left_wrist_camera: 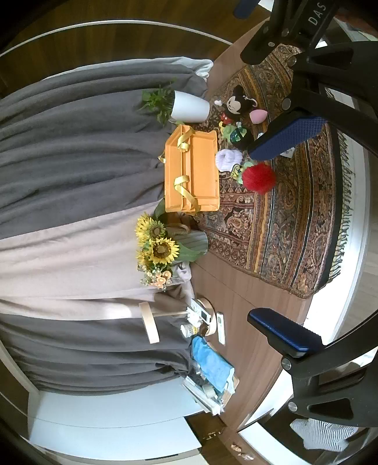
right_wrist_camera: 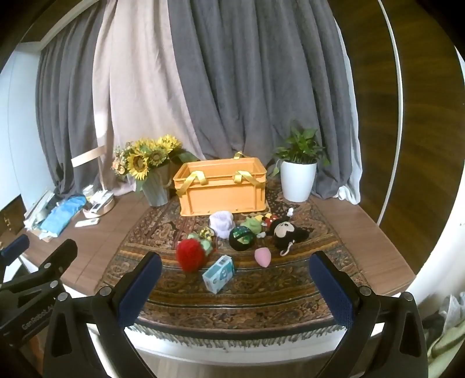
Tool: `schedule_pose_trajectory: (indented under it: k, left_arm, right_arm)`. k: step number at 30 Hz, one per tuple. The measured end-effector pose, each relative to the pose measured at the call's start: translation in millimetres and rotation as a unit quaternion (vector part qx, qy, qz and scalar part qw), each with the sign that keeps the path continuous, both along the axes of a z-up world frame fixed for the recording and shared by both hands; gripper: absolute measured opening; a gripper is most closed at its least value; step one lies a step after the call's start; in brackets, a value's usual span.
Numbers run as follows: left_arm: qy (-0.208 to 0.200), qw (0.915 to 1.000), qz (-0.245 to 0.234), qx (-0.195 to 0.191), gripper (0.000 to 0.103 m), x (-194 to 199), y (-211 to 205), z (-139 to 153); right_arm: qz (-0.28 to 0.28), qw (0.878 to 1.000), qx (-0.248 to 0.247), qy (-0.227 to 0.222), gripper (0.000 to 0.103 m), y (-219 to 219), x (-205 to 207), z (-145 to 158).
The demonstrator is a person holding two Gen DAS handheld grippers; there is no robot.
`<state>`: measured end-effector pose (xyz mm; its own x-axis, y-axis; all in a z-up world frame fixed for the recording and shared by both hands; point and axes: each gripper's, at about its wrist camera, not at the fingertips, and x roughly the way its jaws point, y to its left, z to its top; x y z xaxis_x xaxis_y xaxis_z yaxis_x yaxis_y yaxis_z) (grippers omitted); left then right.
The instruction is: Organize soft objects
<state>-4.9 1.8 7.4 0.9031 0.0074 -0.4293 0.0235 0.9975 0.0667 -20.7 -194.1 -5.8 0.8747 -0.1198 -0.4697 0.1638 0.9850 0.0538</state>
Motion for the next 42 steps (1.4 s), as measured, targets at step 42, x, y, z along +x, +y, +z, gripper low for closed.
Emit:
schedule_pose_trajectory:
  k: [42]
  left_arm:
    - [-0.003,1.0,-0.005,0.002,0.103,-7,-11,-2]
  right_arm:
    - [-0.001,1.0,-0.001,-0.002,0.102,2,-1,-2]
